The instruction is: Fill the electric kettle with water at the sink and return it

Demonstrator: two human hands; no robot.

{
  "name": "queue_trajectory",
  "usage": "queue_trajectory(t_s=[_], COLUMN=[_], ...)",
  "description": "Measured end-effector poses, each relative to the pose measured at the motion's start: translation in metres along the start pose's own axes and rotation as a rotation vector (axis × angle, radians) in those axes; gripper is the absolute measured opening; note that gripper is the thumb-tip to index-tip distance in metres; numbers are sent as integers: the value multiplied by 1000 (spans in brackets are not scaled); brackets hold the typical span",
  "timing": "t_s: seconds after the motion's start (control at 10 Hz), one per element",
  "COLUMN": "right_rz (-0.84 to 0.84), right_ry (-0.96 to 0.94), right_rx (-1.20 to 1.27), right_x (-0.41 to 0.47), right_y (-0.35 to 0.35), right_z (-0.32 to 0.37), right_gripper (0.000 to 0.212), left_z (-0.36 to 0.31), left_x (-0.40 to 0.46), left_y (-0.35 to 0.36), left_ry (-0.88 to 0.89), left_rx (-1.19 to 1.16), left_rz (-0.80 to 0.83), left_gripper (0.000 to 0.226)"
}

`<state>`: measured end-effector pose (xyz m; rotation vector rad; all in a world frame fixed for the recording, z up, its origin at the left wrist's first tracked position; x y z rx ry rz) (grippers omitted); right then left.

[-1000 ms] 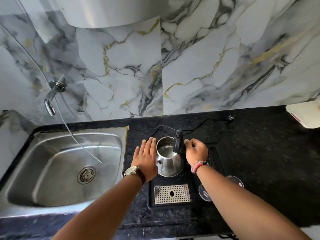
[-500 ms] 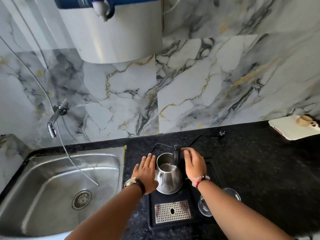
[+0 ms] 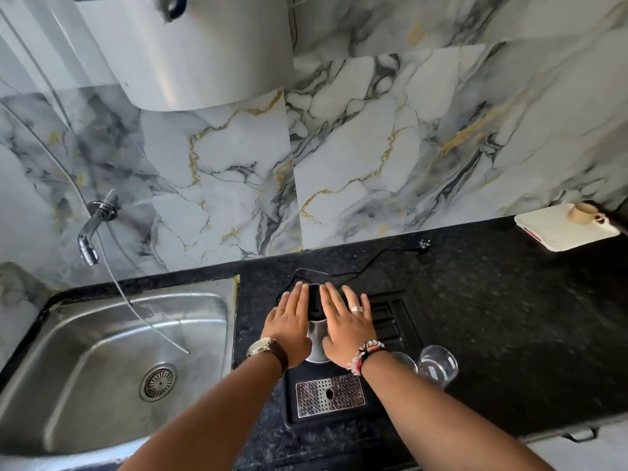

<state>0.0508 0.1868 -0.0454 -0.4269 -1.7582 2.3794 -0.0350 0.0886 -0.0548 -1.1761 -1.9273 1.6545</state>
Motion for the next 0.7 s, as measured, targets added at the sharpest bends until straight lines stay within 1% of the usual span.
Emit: queue_trajectory(t_s=[0.1, 0.2, 0.3, 0.4, 0.5, 0.6, 0.7], right_rz=[-17, -11, -2, 13, 35, 139, 161], right_ry=[-19, -5, 18, 20, 33, 17, 5], right_rx=[22, 1, -34, -69, -49, -29, -73], right_x=[-2, 2, 3, 1, -3, -5, -19], right_y=[-1, 0, 3, 4, 0, -7, -11], right_z=[2, 4, 5, 4, 4, 6, 5], right_gripper=[96, 91, 90, 92, 91, 100, 110], left_z=[2, 7, 8, 6, 7, 3, -2], left_x=[1, 3, 5, 5, 2, -2, -17], left_y=[5, 13, 20, 20, 17, 6, -12], left_ry=[-58, -98, -113, -129, -127, -107, -95], left_rx=[29, 69, 97, 37, 78, 141, 145], left_rz=[-68, -109, -109, -97, -34, 92, 134], left_gripper=[107, 101, 101, 105, 111, 119, 121])
Point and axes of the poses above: each hand's wrist, its own x-axis towards the middle knuckle, its own y-axis out of the palm, z = x × y, the point moved 8 cm from there along x, towards the middle knuckle, and after that the axes turned 10 degrees about z, right-handed, at the moved point
